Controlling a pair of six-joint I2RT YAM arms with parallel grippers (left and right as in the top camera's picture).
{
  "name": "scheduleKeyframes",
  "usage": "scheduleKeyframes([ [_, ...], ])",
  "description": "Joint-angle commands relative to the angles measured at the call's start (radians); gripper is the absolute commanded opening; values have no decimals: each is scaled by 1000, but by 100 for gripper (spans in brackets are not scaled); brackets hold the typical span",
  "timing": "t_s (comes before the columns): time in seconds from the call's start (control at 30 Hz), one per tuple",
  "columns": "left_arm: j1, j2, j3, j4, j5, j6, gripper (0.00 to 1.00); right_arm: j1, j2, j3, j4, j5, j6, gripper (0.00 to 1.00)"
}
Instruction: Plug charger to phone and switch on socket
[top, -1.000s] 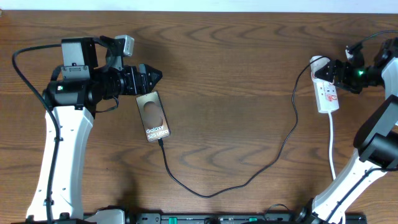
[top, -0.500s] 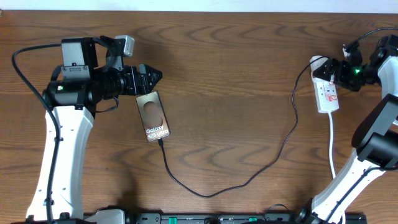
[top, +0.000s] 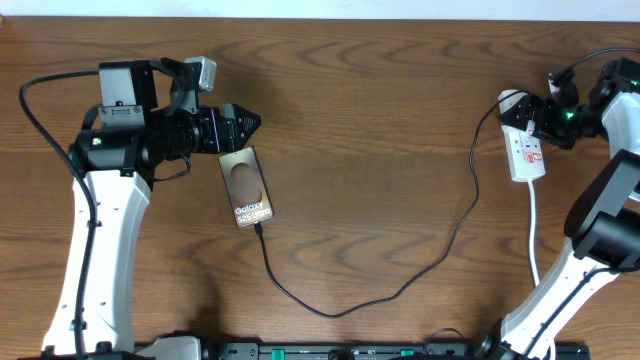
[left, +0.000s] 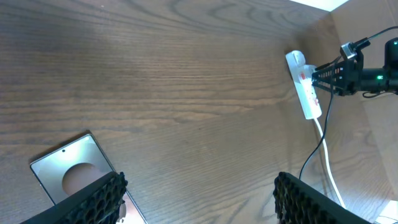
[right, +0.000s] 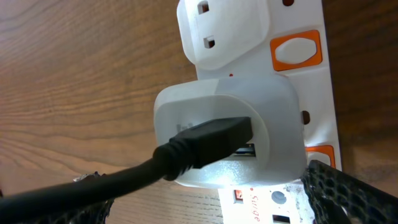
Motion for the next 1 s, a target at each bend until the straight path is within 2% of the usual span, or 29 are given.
scheduleKeyframes([
  [0.0, -2, 3, 9, -4, -31, 10, 78, 13, 6, -39, 5, -17, 19, 99],
  [0.23, -2, 3, 9, -7, -32, 10, 78, 13, 6, -65, 31, -21, 19, 99],
  [0.97, -2, 3, 9, -11, -32, 10, 78, 34, 6, -65, 45, -204, 90, 99],
])
